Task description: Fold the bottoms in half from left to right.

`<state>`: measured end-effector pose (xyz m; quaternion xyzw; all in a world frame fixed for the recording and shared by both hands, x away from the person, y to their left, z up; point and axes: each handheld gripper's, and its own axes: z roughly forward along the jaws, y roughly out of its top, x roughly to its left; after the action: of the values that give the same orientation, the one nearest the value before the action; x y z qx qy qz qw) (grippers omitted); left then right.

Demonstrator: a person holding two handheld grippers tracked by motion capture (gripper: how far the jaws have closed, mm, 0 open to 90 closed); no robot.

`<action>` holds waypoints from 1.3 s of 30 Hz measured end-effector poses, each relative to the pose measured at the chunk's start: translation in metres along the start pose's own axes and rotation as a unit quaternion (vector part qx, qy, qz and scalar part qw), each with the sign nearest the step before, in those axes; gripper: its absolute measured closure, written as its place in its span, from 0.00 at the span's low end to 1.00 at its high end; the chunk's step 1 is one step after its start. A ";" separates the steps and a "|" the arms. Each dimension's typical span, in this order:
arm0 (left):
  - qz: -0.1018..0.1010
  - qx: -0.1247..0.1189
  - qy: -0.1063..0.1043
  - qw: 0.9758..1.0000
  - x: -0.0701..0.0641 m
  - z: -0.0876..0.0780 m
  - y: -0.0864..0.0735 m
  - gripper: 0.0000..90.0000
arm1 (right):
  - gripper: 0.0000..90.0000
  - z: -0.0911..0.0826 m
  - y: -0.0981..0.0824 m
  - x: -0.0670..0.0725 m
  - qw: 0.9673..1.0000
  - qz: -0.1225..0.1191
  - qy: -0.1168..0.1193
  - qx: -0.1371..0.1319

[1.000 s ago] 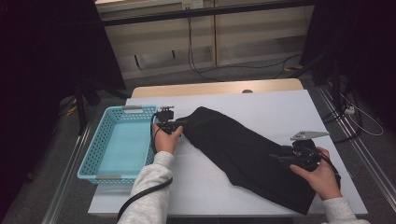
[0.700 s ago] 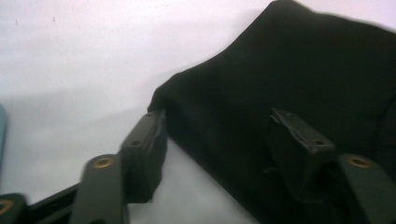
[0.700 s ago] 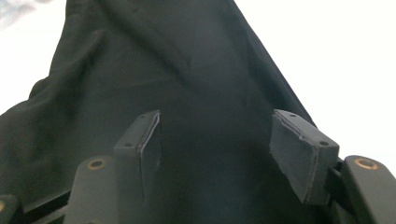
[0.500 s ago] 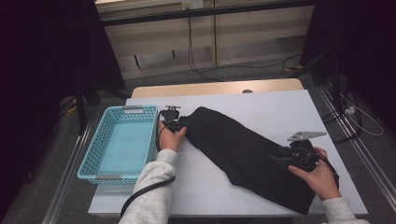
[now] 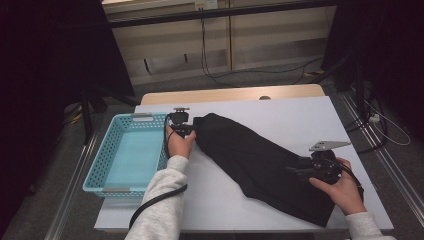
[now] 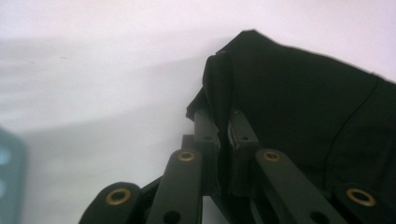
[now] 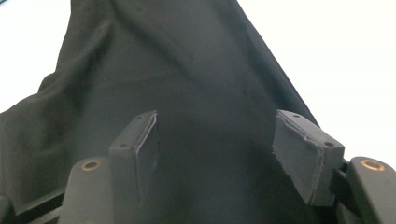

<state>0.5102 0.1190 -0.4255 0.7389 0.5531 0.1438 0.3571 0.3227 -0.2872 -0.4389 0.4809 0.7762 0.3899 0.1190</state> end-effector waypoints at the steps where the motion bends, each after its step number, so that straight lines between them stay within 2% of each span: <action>1: 0.001 -0.001 0.004 1.000 0.001 -0.002 0.001 0.94 | 0.35 0.000 0.000 0.000 1.000 0.000 0.000 0.000; 3: 0.003 -0.003 0.005 1.000 0.002 -0.003 0.001 0.94 | 0.35 0.000 0.000 0.000 1.000 -0.001 0.000 -0.001; 7: 0.006 -0.011 -0.020 1.000 -0.003 -0.006 -0.001 0.94 | 0.34 0.000 0.001 0.000 1.000 -0.002 0.000 -0.003; 8: 0.006 -0.011 -0.020 1.000 -0.003 -0.006 -0.001 0.94 | 0.34 0.000 0.001 0.000 1.000 -0.002 0.000 -0.002; 10: 0.014 -0.016 -0.039 0.999 -0.010 -0.007 -0.003 0.94 | 0.34 0.000 0.001 0.000 1.000 -0.002 0.000 -0.002; 11: 0.014 -0.016 -0.039 0.999 -0.010 -0.007 -0.003 0.94 | 0.34 0.000 0.001 0.000 1.000 -0.002 0.000 -0.002; 12: 0.022 -0.021 -0.055 0.998 -0.016 -0.009 -0.004 0.94 | 0.33 0.000 0.001 0.000 1.000 -0.002 -0.001 -0.002; 13: 0.022 -0.021 -0.055 0.998 -0.016 -0.009 -0.004 0.94 | 0.33 0.000 0.001 0.000 1.000 -0.002 -0.001 -0.002; 14: 0.033 -0.027 -0.071 0.997 -0.023 -0.011 -0.006 0.94 | 0.33 0.000 0.001 0.001 1.000 -0.002 -0.001 -0.003; 17: 0.050 -0.035 -0.099 0.993 -0.034 -0.015 -0.009 0.94 | 0.33 0.000 0.001 0.001 1.000 -0.002 -0.001 -0.003; 18: 0.056 -0.039 -0.106 0.992 -0.038 -0.016 -0.011 0.94 | 0.33 0.000 0.001 0.001 1.000 -0.002 -0.001 -0.002; 19: 0.056 -0.039 -0.106 0.992 -0.038 -0.016 -0.011 0.94 | 0.33 0.000 0.001 0.001 1.000 -0.002 -0.001 -0.002; 20: 0.068 -0.043 -0.125 0.989 -0.044 -0.019 -0.016 0.94 | 0.32 0.000 0.001 0.001 1.000 -0.002 -0.001 -0.002; 21: 0.068 -0.043 -0.125 0.989 -0.044 -0.019 -0.016 0.94 | 0.32 0.000 0.001 0.001 1.000 -0.002 -0.001 -0.002; 22: 0.082 -0.047 -0.139 0.986 -0.051 -0.021 -0.021 0.94 | 0.32 0.001 0.000 0.002 1.000 -0.001 -0.001 0.001; 24: 0.095 -0.050 -0.153 0.982 -0.058 -0.023 -0.026 0.94 | 0.32 0.001 0.000 0.002 1.000 -0.002 -0.001 0.001; 25: 0.095 -0.050 -0.153 0.982 -0.058 -0.023 -0.026 0.94 | 0.32 0.001 0.000 0.002 1.000 -0.002 -0.001 0.001; 26: 0.102 -0.052 -0.160 0.980 -0.062 -0.024 -0.030 0.94 | 0.32 0.001 0.001 0.002 1.000 -0.003 -0.001 0.001; 27: 0.112 -0.054 -0.171 0.977 -0.067 -0.025 -0.034 0.94 | 0.32 0.001 0.001 0.003 1.000 -0.003 -0.001 0.000; 28: 0.118 -0.052 -0.174 0.976 -0.068 -0.025 -0.037 0.94 | 0.32 0.001 0.001 0.003 1.000 -0.003 -0.001 0.000; 30: 0.121 -0.052 -0.177 0.975 -0.070 -0.025 -0.039 0.94 | 0.32 0.001 0.001 0.003 1.000 -0.003 0.000 0.000; 32: 0.137 -0.051 -0.184 0.972 -0.073 -0.025 -0.045 0.94 | 0.32 0.002 0.001 0.004 1.000 -0.004 0.001 0.002; 39: 0.141 -0.058 -0.197 0.968 -0.076 -0.027 -0.053 0.94 | 0.32 0.003 0.002 0.006 1.000 -0.007 0.003 0.001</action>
<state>0.4301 0.0662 -0.4291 0.8014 0.3528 0.0759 0.4770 0.3226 -0.2803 -0.4387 0.4743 0.7804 0.3897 0.1192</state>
